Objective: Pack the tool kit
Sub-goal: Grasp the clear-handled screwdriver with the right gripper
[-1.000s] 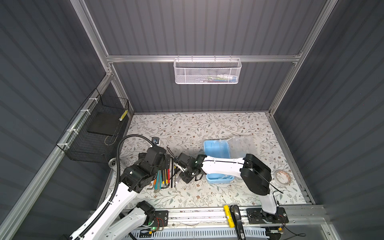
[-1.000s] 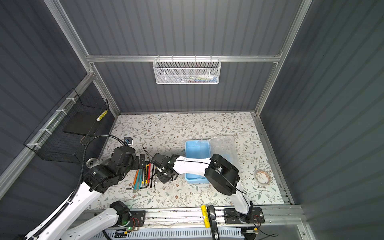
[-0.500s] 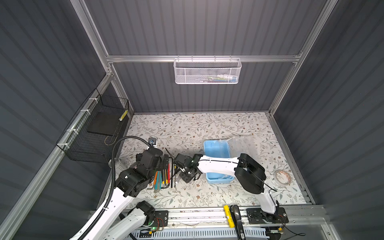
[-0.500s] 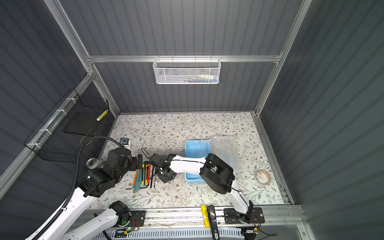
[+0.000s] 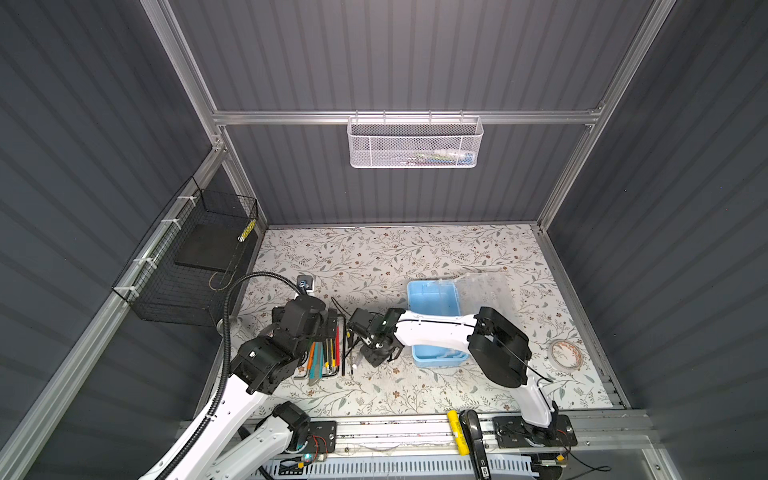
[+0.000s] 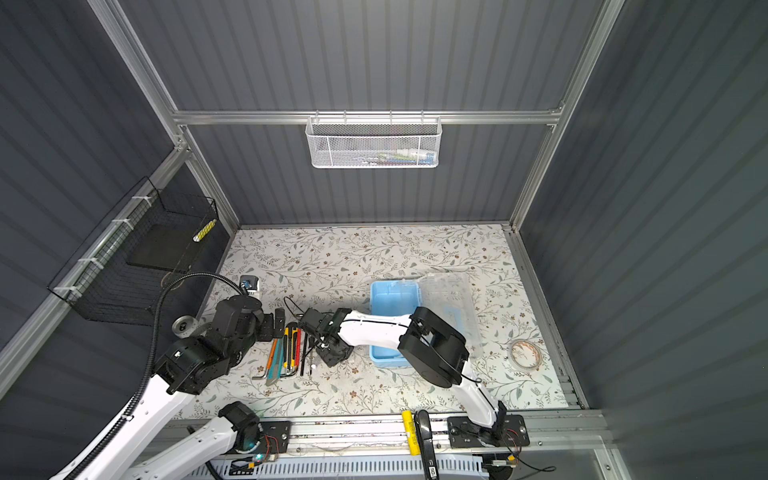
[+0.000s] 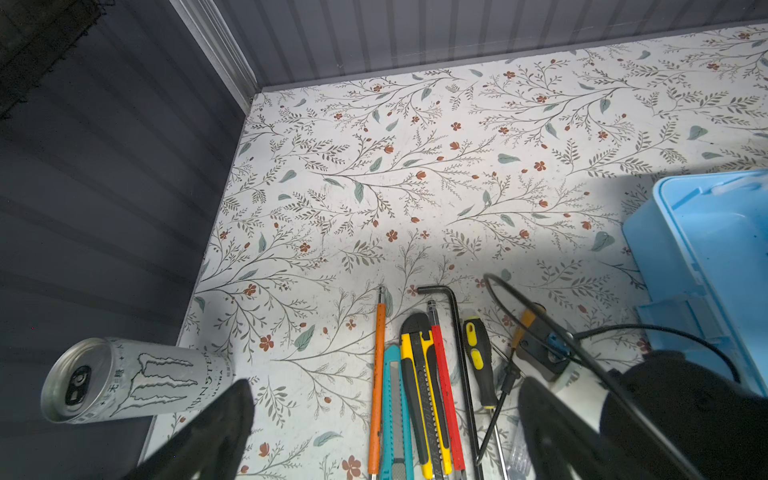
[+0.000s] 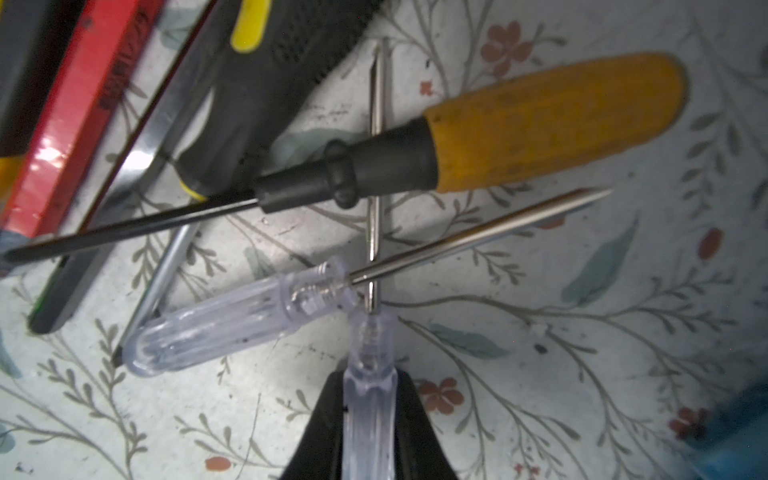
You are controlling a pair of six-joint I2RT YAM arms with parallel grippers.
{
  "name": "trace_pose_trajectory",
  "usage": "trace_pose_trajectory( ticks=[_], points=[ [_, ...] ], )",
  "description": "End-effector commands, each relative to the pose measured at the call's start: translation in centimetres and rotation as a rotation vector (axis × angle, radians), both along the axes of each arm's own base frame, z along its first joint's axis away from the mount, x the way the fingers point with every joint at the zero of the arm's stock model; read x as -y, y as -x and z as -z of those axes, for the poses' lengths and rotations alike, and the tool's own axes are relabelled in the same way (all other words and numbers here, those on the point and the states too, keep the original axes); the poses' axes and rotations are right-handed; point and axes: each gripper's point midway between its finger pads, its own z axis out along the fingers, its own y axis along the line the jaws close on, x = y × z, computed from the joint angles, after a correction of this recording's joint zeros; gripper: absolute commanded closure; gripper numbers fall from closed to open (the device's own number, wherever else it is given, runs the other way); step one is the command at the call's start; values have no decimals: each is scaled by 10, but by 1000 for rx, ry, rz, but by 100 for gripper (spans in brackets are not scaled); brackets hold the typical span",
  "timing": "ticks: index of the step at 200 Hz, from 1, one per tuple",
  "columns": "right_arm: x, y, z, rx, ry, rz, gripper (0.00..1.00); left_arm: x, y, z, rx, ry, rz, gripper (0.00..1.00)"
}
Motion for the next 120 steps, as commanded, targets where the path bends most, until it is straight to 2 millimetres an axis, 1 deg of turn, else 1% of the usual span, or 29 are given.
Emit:
trace_pose_trajectory(
  ticks=[1, 27, 71, 120],
  points=[
    [14, 0, -18, 9, 15, 26, 95, 1, -3, 4, -13, -16, 8, 1],
    [20, 2, -34, -29, 9, 19, 100, 2, -4, 7, -26, -27, 5, 1],
    [33, 10, -53, -140, -3, 1, 100, 2, -7, 12, -46, -40, 0, 1],
    [47, 19, -67, -217, 47, -51, 100, 1, -9, 17, -62, -50, -9, 1]
  ],
)
